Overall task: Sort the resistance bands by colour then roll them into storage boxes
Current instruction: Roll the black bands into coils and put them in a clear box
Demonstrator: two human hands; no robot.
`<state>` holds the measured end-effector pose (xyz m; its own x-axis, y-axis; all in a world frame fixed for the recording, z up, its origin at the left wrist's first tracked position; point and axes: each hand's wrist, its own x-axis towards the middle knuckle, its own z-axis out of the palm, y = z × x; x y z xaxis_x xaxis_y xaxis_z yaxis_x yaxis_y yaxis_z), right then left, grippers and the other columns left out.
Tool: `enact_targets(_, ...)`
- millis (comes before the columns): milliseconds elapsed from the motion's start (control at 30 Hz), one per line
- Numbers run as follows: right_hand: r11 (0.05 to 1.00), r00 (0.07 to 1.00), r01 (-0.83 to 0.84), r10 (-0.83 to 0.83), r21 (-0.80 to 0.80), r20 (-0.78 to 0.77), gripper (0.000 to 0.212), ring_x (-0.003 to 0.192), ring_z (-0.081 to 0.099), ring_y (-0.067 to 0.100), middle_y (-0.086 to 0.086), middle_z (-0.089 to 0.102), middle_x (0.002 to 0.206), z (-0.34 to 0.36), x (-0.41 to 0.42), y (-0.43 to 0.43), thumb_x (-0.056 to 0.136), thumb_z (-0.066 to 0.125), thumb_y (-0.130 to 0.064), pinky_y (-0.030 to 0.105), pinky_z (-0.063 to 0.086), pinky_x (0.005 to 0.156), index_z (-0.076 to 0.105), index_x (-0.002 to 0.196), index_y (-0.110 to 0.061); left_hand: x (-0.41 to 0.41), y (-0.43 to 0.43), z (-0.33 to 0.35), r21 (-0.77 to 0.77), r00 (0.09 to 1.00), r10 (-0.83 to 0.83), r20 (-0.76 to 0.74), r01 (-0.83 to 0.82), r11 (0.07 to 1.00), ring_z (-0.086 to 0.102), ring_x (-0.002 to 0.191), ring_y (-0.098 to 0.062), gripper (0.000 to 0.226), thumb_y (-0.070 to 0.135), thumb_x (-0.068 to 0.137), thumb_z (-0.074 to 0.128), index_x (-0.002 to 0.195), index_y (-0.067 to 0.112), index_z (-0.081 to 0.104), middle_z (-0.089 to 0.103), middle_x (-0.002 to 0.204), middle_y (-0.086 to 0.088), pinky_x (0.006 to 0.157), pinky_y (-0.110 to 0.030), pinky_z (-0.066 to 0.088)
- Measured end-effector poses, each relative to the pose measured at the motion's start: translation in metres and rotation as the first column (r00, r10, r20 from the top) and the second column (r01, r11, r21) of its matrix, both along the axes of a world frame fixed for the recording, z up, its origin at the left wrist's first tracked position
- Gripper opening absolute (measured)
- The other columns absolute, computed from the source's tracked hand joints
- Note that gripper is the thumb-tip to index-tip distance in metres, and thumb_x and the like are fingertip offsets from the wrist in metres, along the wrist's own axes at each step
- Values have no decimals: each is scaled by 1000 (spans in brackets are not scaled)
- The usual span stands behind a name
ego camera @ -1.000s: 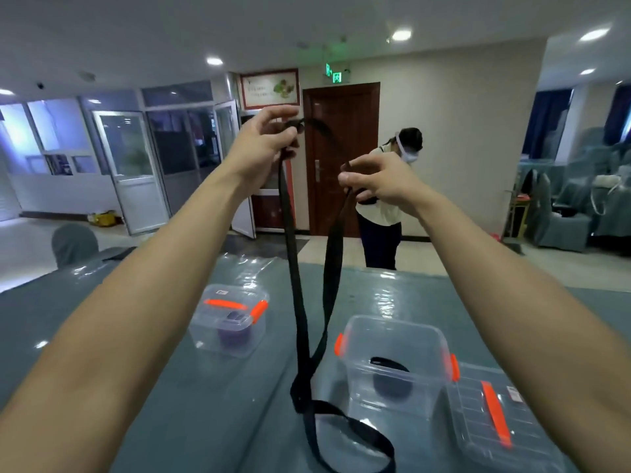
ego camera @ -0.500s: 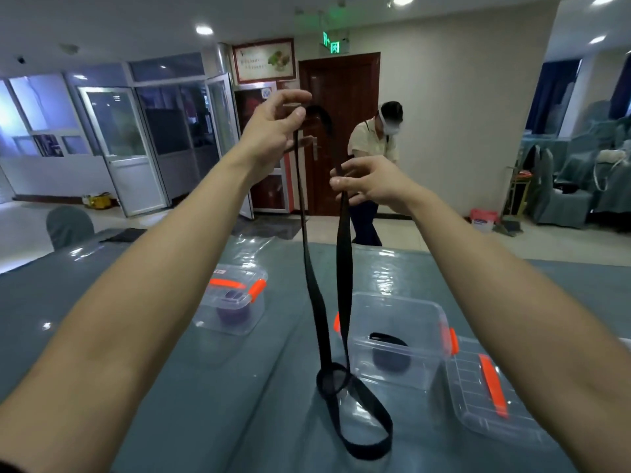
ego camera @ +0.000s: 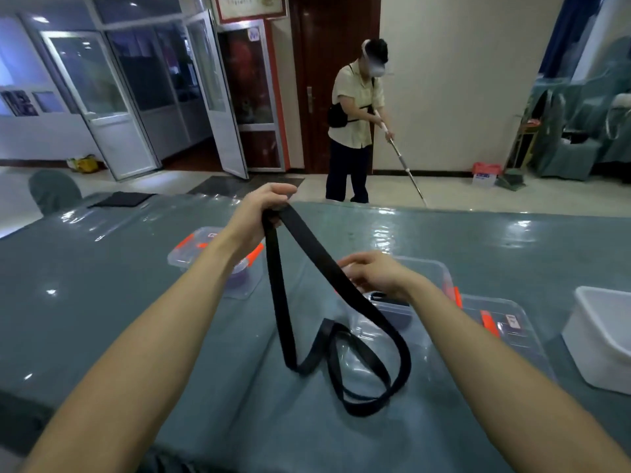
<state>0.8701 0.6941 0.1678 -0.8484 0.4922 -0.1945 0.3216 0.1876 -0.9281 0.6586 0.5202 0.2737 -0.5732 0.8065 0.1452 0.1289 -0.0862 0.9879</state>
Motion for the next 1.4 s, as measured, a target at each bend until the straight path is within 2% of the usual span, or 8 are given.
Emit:
enact_targets(133, 992, 995, -73, 65, 103, 75, 38, 77, 69, 24, 13, 73, 99, -35, -14, -28, 98, 49, 7, 41, 62, 69, 74, 119, -14, 11, -6, 0, 20, 1000, -22, 19, 22, 1000, 47, 75, -18, 39, 13, 78, 54, 108, 9, 77, 59, 81, -4, 68, -31, 34)
enact_targets(300, 991, 912, 99, -126, -87, -391, 30, 104, 78, 21, 8, 80, 118, 31, -34, -49, 111, 56, -32, 38, 60, 93, 73, 128, -14, 17, -18, 19, -28, 998, -4, -59, 2, 1000, 47, 71, -12, 51, 12, 71, 49, 118, 5, 67, 62, 76, 6, 67, -30, 34)
enact_targets(500, 788, 908, 220, 51, 575, -417, 43, 87, 68, 8, -12, 73, 98, 138, -32, -41, 90, 79, -54, 26, 54, 77, 74, 126, -32, 23, -10, 73, -79, 888, -120, -443, 94, 992, 71, 113, -18, 35, 6, 104, 66, 137, 12, 57, 70, 126, -9, 99, -34, 57)
enact_targets(667, 752, 835, 383, -33, 536, -550, 10, 66, 75, 18, 3, 75, 77, 199, -7, -21, 101, 72, -21, 46, 66, 71, 79, 106, -16, 41, 13, 115, 73, 695, 30, -718, 33, 997, 73, 111, -7, 44, 30, 95, 84, 133, 26, 63, 73, 120, 7, 101, -34, 61)
enact_targets(800, 699, 882, 354, -28, 621, -471, 6, 84, 78, 11, -6, 78, 87, 213, 22, -13, 98, 73, -29, 42, 66, 81, 78, 98, -28, 66, 26, 114, 140, 676, 39, -736, 96, 986, 75, 111, -10, 37, 31, 95, 84, 130, 27, 72, 77, 119, 7, 101, -41, 62)
enact_targets(1000, 959, 805, 279, -203, 53, -557, 32, 94, 81, 32, 16, 81, 99, 145, 81, -40, 102, 72, -34, 42, 65, 89, 75, 112, -3, 110, 22, 57, 142, 759, -82, -646, 224, 964, 72, 117, -14, 47, 13, 93, 84, 138, 23, 73, 73, 122, 5, 101, -31, 58)
enact_targets(1100, 895, 747, 376, -445, -239, -493, 40, 90, 80, 39, 24, 80, 96, 104, 101, -58, 95, 79, -37, 42, 67, 84, 76, 109, 0, 132, 23, 11, 99, 773, -98, -627, 203, 974, 71, 121, -6, 55, 10, 89, 87, 139, 21, 69, 77, 125, 8, 107, -35, 58)
enact_targets(1400, 796, 774, 482, -583, -366, -247, 24, 78, 79, 40, 26, 79, 89, 43, 137, -65, 89, 83, -9, 44, 67, 76, 72, 101, 9, 180, 18, -79, -50, 824, -231, -518, 241, 969, 74, 115, -5, 52, 20, 87, 91, 135, 24, 71, 79, 121, 13, 105, -30, 57)
